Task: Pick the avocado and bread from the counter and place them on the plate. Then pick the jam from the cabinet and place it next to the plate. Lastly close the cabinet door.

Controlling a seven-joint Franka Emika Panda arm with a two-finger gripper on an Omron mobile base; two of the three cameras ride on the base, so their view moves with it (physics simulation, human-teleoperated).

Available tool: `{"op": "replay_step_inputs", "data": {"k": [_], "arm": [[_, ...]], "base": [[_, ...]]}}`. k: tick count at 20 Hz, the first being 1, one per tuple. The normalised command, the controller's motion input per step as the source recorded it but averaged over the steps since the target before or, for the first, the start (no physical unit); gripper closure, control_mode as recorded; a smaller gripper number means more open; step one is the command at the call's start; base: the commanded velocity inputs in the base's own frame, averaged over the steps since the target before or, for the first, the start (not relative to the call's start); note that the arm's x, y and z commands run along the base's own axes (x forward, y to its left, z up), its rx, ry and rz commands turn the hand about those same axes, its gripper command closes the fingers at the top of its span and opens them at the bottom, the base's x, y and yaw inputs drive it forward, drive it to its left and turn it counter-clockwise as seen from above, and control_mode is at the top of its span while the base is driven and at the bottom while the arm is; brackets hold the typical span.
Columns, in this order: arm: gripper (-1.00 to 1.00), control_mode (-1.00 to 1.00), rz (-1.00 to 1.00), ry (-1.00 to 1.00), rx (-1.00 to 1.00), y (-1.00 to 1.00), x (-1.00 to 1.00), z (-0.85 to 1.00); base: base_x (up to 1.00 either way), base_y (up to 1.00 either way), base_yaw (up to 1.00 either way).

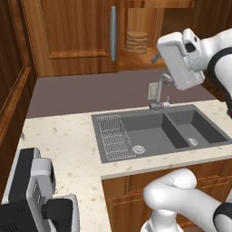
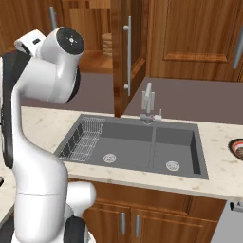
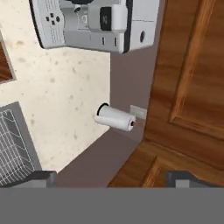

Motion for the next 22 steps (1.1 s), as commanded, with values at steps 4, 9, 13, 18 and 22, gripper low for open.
{"op": "replay_step_inputs", "data": {"k": [4, 9, 13, 18, 22], "arm": [[-1.00, -1.00, 0.19, -0.10, -0.47, 0.00, -0.98, 0.01], [-1.00, -1.00, 0.05, -0.16, -0.37, -0.01, -0.81, 0.03], [-1.00, -1.00, 0.00, -0.19, -0.19, -0.10, -0.54, -0.03], [-1.00, -1.00, 0.00, -0.20, -0.10, -0.20, -0.41, -0.15], [-1.00, -1.00, 0.00, -0.21, -0.08, -0.28, -0.36, -0.17]], "base": [[0.00, 0.00, 0.00], [0.00, 0.00, 0.00], [0.00, 0.00, 0.00], [0.00, 0.00, 0.00], [0.00, 0.00, 0.00]]}}
